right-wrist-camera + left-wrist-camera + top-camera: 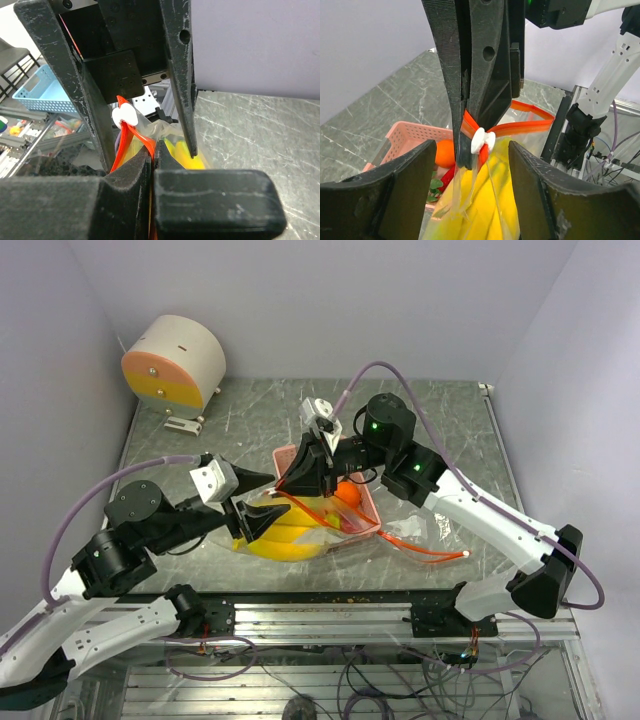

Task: Place the food in the zip-top bag and seal the zipper
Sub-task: Zip the zipper food storage bag at the center of the board.

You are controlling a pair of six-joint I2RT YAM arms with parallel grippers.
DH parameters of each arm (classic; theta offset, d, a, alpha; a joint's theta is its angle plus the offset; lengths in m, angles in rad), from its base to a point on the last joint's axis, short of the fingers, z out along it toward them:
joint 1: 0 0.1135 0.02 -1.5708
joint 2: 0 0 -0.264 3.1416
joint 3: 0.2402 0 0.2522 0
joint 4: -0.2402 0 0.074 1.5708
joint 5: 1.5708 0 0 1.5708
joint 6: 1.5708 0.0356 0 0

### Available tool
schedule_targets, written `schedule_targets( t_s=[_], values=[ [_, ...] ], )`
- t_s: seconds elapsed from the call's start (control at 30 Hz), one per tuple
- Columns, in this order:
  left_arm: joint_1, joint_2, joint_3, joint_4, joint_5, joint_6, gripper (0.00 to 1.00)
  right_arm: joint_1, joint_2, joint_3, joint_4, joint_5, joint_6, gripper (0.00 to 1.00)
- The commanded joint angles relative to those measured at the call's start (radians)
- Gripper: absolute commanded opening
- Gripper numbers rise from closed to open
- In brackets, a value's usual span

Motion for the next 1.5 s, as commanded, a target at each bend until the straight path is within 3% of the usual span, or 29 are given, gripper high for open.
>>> schedule_targets(
  t_s=[0.0, 0.23, 0.4, 0.6, 0.67, 0.7, 0.73, 0.77, 0.93, 1.1, 1.2, 1.37, 1.47],
  values=[
    [-0.004, -0.005, 0.008, 0.05, 0.056, 0.021, 0.67, -0.001, -0.015, -0.006, 0.033, -0.021, 0.003, 0.0],
    [-0.004, -0.022, -0.009, 0.049, 0.056, 0.013, 0.58, 0.0, -0.004, -0.01, 0.028, -0.024, 0.002, 0.0],
    [-0.004, -0.01, -0.005, 0.039, 0.065, 0.023, 0.29, 0.0, 0.001, -0.008, 0.026, -0.029, 0.002, 0.0],
    [-0.004, 0.002, -0.01, 0.048, 0.04, 0.02, 0.36, 0.0, 0.001, -0.005, 0.022, -0.037, 0.002, 0.0],
    [-0.004, -0.002, -0.015, 0.058, 0.039, 0.02, 0.33, -0.001, 0.002, -0.004, 0.018, -0.041, 0.001, 0.0],
    [-0.004, -0.005, -0.017, 0.062, 0.04, 0.019, 0.29, -0.001, 0.004, -0.004, 0.017, -0.042, -0.001, 0.0],
    [-0.004, -0.008, -0.019, 0.069, 0.043, 0.019, 0.15, 0.0, 0.005, -0.004, 0.017, -0.042, -0.001, 0.0],
    [-0.004, -0.008, -0.018, 0.068, 0.04, 0.02, 0.08, -0.001, 0.005, -0.004, 0.016, -0.042, -0.001, 0.0],
    [-0.004, -0.014, -0.005, 0.04, 0.008, 0.022, 0.07, -0.001, 0.013, -0.01, -0.006, -0.013, -0.016, 0.07],
    [-0.004, -0.044, 0.003, -0.021, -0.046, 0.02, 0.07, 0.0, 0.017, -0.013, -0.081, 0.089, -0.062, 0.31],
    [-0.004, -0.059, 0.004, -0.084, -0.097, 0.013, 0.07, -0.002, 0.008, -0.013, -0.139, 0.194, -0.1, 0.38],
    [-0.004, -0.099, -0.053, -0.133, -0.148, -0.019, 0.07, -0.002, -0.022, -0.034, -0.157, 0.365, -0.13, 0.41],
    [-0.003, -0.124, -0.102, -0.152, -0.194, -0.039, 0.07, -0.002, -0.044, -0.047, -0.152, 0.382, -0.153, 0.41]
  ],
)
